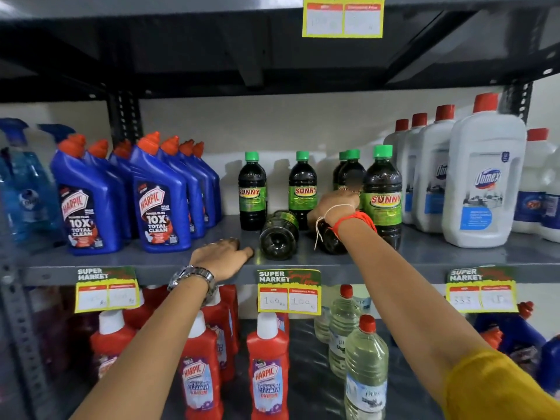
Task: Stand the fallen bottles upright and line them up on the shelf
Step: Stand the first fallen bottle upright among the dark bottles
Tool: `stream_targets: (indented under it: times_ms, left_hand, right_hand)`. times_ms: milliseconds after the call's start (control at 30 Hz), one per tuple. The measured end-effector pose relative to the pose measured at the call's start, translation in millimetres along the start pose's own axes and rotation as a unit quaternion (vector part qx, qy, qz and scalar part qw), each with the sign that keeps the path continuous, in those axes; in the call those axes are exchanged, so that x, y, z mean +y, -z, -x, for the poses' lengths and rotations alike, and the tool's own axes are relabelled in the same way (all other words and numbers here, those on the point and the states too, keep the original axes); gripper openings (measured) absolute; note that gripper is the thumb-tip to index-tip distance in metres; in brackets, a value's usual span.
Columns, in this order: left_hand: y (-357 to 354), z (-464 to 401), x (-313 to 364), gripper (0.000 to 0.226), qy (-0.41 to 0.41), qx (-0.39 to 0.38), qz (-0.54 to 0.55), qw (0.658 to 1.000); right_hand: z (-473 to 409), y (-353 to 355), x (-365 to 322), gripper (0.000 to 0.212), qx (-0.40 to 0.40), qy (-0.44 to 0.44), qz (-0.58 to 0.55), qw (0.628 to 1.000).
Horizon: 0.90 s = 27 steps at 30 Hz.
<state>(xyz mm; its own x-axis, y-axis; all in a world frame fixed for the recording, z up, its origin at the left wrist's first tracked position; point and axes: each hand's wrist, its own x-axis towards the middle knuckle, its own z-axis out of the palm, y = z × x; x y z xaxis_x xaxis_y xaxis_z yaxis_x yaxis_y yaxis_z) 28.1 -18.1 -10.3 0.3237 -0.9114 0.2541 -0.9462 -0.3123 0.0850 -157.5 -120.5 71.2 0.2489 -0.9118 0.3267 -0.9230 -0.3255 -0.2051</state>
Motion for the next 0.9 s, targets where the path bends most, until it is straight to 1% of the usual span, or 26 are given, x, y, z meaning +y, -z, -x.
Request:
stream_targets:
  times_ms: [33,133,200,267,300,333,433,500,633,733,800,867,900]
  left_hand:
    - [-0.8,-0.5,-0.4,0.06,0.001,0.002,-0.001,1.0]
    - [-2.0,-1.3,-1.3,0.067,-0.011,0.011,-0.001,1.0]
    - [-3.5,-3.3,-3.0,0.078,-0.025,0.015,-0.013,0.999]
    - [-5.0,-5.7,-4.4,0.093,-0.04,0.008,-0.035,0.999]
    - [-5.8,-7.3,-5.4,0.095,-0.039,0.006,-0.037,0.999]
    - [-6.1,-8.3,-6.1,0.093,-0.036,0.006,-0.036,0.999]
    - [-4.5,-9.0,-6.4,0.09,-0.041,0.009,-0.042,0.998]
    - [-4.3,-8.2,-6.1,0.095,-0.047,0.008,-0.047,0.998]
    - [-3.5,-6.6,-5.8,0.104,-0.047,0.011,-0.037,0.998]
    - [-3.8,-6.6,-5.2,0.107,-0.056,0.01,-0.043,0.997]
    - [-3.7,-6.5,-5.3,0.107,-0.051,0.013,-0.041,0.998]
    - [-3.6,-6.1,-5.1,0.107,-0.047,0.016,-0.036,0.998]
    - [-3.7,-6.2,-5.0,0.107,-0.048,0.017,-0.037,0.998]
  right_hand:
    - [0.1,-1.0,3.2,0.053,0.015,-0.014,-0.018,1.0]
    - [4.1,7.4,5.0,0.058,0.082,-0.036,-0.003,0.996]
    - [3.3,11.1,6.4,0.066,0.144,-0.033,-0.049,0.988]
    - [1.9,11.4,8.5,0.081,0.203,-0.012,-0.121,0.972]
    - [2.8,11.3,8.7,0.087,0.231,0.006,-0.154,0.961]
    - [5.9,11.1,7.9,0.088,0.255,0.023,-0.187,0.948]
    - [12.4,4.8,7.1,0.085,0.312,0.066,-0.269,0.909]
    - [19.3,-3.6,6.5,0.085,0.322,0.083,-0.284,0.899]
    - [31.9,-26.1,7.5,0.089,0.315,0.095,-0.284,0.9]
    - [36.2,-31.7,9.6,0.085,0.321,0.099,-0.299,0.893]
    - [35.8,-30.5,10.8,0.086,0.315,0.101,-0.304,0.894]
    - [36.8,-30.7,10.6,0.092,0.302,0.096,-0.298,0.9]
    - [37.9,-31.0,9.9,0.098,0.295,0.085,-0.285,0.908]
